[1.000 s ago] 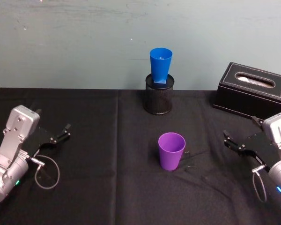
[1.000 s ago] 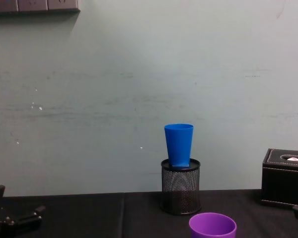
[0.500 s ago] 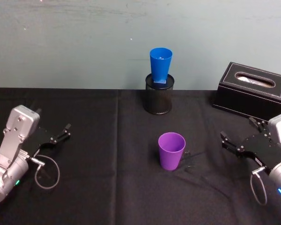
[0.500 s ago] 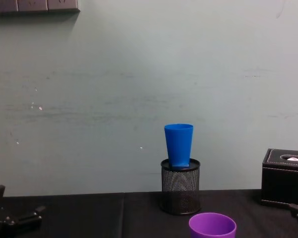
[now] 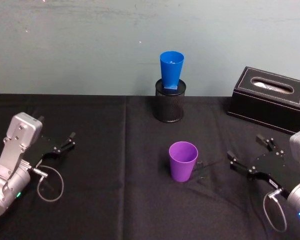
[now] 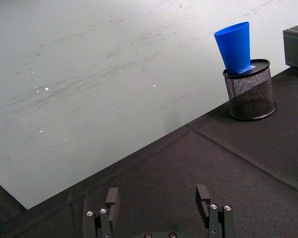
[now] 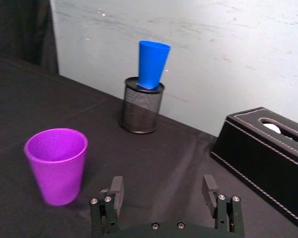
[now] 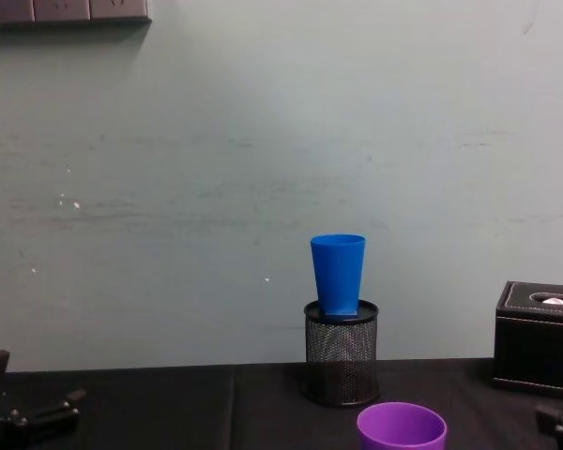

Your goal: Pick up one cup with a gripper and tap it against the other cup.

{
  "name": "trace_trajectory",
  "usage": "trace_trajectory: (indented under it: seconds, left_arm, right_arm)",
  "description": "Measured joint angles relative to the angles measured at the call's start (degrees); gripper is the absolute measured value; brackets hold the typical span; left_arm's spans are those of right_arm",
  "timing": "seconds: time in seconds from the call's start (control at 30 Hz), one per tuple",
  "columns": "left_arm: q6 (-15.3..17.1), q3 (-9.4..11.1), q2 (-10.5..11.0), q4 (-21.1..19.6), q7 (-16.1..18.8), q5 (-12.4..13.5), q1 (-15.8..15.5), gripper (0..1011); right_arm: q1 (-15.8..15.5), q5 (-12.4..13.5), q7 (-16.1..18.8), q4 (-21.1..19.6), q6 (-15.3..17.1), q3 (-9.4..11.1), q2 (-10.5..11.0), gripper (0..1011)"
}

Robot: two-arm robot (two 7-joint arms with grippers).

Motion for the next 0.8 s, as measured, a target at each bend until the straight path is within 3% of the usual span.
trace_trajectory:
  seconds: [0.33,0.8]
  left_arm:
    - [0.00,0.00,0.00,0.00,0.00,0.00,0.00,1011]
    - [0.00,0.00,0.00,0.00,0.00,0.00,0.00,1011]
  right_arm:
    - [-1.78,-0.28,3.70,-0.71,-1.60,0.08,-0.27,1003]
    - [-1.01,0.63,10.09,1.47,-2.45,-1.04,-3.43,1003]
